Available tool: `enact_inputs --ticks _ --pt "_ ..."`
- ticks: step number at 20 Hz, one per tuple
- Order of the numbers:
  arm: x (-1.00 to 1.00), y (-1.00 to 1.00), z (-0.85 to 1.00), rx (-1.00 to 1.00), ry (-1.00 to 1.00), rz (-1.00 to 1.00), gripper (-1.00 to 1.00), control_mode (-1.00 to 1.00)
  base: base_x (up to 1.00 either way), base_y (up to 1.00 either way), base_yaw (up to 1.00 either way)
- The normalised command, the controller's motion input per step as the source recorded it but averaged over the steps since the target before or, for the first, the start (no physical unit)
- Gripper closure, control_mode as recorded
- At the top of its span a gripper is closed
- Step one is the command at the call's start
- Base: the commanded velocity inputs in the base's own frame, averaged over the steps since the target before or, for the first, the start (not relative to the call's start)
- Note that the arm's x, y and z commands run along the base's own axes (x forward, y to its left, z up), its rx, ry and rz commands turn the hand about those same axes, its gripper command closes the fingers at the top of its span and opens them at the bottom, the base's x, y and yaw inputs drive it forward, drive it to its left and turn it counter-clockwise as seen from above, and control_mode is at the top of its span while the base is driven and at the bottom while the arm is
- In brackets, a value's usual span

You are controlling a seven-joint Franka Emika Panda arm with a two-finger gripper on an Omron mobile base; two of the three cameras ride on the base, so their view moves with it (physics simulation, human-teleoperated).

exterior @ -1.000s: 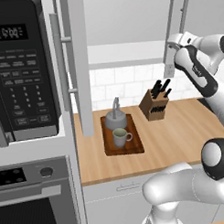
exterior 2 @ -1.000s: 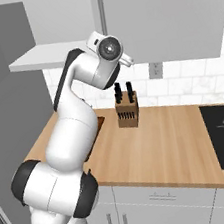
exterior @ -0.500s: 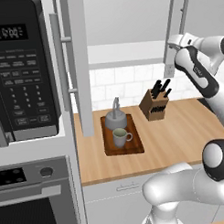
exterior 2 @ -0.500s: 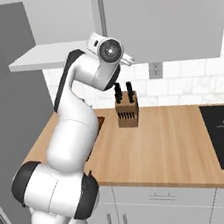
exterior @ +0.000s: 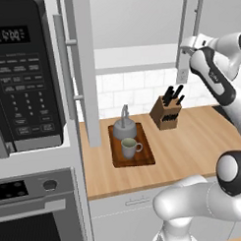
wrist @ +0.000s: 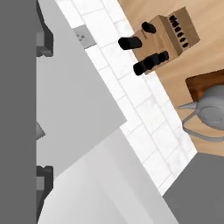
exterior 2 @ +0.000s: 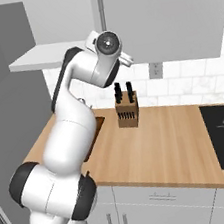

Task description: Pick the kettle from the counter and place it on the tray. Then pick the mug from the cabinet and place it on the tray. Then close the cabinet doors.

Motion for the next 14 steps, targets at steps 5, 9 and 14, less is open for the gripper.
enact_inputs --ticks 5,9,14 --pt "-0.21 0.16 -0.23 0.00 0.09 0.00 -1.00 -1.00 0.00 0.00 0.00" --pt "-0.27 0.16 -0.27 0.00 0.01 0.00 -1.00 -1.00 0.00 0.00 0.00" --pt "-0.40 0.14 -0.17 0.02 0.00 -0.02 -1.00 -1.00 0.00 0.00 0.00"
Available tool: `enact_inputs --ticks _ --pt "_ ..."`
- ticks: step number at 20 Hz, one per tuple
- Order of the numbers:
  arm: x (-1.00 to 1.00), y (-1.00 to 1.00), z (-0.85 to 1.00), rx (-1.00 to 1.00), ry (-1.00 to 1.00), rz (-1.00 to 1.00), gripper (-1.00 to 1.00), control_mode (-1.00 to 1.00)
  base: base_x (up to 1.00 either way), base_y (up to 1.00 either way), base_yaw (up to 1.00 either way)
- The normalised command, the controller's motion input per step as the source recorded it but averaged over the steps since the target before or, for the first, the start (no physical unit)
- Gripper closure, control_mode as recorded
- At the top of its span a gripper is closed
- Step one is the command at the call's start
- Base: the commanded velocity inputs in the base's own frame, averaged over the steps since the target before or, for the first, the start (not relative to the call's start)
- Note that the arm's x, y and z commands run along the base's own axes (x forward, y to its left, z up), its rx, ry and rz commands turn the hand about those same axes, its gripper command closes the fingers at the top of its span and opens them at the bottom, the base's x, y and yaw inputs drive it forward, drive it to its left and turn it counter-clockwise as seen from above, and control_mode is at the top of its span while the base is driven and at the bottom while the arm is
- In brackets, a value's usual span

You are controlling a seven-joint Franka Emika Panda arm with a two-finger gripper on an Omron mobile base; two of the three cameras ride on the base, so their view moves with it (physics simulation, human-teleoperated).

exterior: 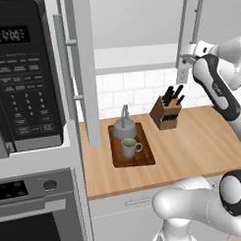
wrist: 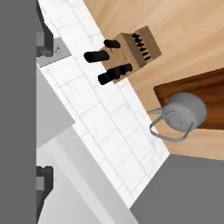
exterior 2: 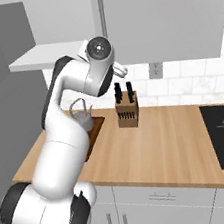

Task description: Pick the kettle from the counter and place it on the tray. Then pick the mug from the cabinet and place it on the tray. Then close the cabinet doors.

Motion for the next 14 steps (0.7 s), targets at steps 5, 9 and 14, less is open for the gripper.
enact_inputs --ticks 5,9,14 --pt "-0.57 0.09 0.00 0.33 0.00 -0.24 -1.00 -1.00 0.00 0.00 0.00" --pt "-0.63 0.14 0.00 0.46 0.00 -0.30 -1.00 -1.00 0.00 0.00 0.00" --pt "-0.62 0.09 0.00 0.60 0.00 -0.28 -1.00 -1.00 0.00 0.00 0.00"
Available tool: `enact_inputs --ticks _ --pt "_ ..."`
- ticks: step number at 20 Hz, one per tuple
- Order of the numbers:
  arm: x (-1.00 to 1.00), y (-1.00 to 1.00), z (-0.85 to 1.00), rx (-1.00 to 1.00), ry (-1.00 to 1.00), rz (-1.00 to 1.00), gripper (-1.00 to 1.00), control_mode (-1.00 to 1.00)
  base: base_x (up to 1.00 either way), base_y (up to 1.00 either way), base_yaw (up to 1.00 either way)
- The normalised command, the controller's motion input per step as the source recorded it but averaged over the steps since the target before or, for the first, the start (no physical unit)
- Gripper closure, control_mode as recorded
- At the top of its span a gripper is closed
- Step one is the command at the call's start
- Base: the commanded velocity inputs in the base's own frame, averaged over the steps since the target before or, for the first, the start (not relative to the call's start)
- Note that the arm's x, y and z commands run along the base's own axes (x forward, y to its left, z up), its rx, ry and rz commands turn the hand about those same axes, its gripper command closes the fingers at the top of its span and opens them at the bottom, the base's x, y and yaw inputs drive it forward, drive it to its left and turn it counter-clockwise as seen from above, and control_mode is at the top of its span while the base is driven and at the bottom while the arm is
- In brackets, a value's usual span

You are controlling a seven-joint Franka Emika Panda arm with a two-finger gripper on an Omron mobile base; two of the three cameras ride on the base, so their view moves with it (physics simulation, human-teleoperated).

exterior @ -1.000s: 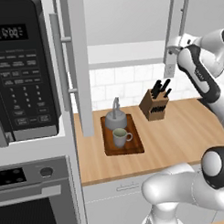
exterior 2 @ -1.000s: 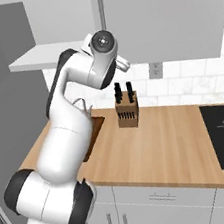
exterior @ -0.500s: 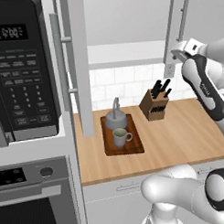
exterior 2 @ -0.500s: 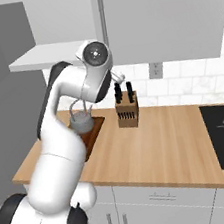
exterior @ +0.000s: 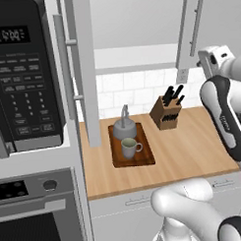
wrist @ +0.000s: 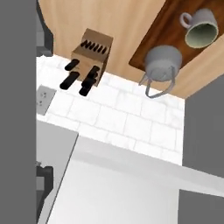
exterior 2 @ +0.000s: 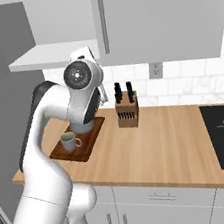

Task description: Pick the kettle from the counter and place it on the tray. Then pick the mug from the cabinet and place it on the tray. Then close the cabinet doors.

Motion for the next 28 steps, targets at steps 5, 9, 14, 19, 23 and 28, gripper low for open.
enact_inputs --ticks 5,9,14,19,23,28 --pt "-0.72 0.15 -0.17 0.62 0.00 -0.28 -1.00 -1.00 0.00 0.00 0.00" --pt "-0.43 0.14 -0.03 0.72 -0.01 -0.31 -1.00 -1.00 0.00 0.00 0.00" --pt "-0.38 0.09 0.27 0.59 0.00 -0.29 -1.00 -1.00 0.00 0.00 0.00" --pt "-0.58 0.08 0.19 0.54 0.00 -0.24 -1.00 -1.00 0.00 0.00 0.00" --pt "-0.51 0.05 0.09 0.44 0.00 -0.14 -1.00 -1.00 0.00 0.00 0.00" --pt "-0.38 0.00 0.09 0.42 0.00 -0.10 -1.00 -1.00 0.00 0.00 0.00"
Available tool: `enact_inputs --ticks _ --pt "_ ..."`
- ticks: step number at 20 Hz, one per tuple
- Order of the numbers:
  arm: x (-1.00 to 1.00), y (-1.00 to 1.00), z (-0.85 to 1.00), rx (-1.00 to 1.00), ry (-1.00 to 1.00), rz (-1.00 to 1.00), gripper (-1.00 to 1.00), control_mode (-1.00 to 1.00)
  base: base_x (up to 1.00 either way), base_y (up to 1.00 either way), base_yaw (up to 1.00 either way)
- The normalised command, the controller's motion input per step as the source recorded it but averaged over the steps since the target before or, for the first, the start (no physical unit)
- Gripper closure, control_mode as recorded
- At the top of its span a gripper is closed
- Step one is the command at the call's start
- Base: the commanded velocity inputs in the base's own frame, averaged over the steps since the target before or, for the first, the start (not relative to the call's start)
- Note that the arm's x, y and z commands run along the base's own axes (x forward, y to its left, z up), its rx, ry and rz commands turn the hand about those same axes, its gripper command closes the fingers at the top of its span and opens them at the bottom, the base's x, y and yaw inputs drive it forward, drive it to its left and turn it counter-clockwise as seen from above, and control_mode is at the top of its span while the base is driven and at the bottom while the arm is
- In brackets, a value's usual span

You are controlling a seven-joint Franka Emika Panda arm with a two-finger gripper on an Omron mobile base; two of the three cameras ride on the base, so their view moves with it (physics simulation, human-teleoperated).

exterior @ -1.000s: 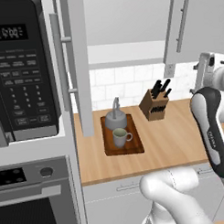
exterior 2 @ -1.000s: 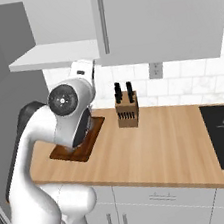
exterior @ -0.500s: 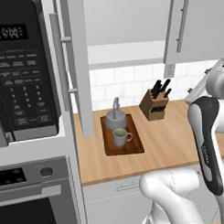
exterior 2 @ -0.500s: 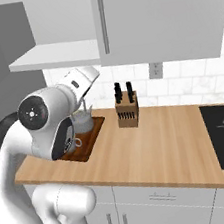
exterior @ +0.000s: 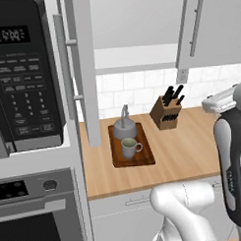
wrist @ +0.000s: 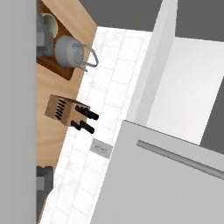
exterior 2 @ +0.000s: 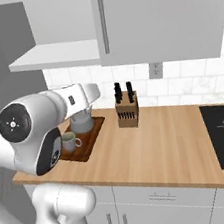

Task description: Pick the kettle from the counter and place it on the tray. Then pick the mug from the cabinet and place it on the tray. Then close the cabinet doors.

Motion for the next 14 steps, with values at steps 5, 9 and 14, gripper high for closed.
enact_inputs --ticks 5,9,14 --pt "-0.59 0.06 0.07 0.61 0.00 -0.21 -1.00 -1.00 0.00 0.00 0.00" --pt "-0.38 0.17 0.04 0.58 0.00 -0.12 -1.00 -1.00 0.00 0.00 0.00" --pt "-0.12 0.31 0.00 0.40 0.00 -0.01 -1.00 -1.00 0.00 0.00 0.00"
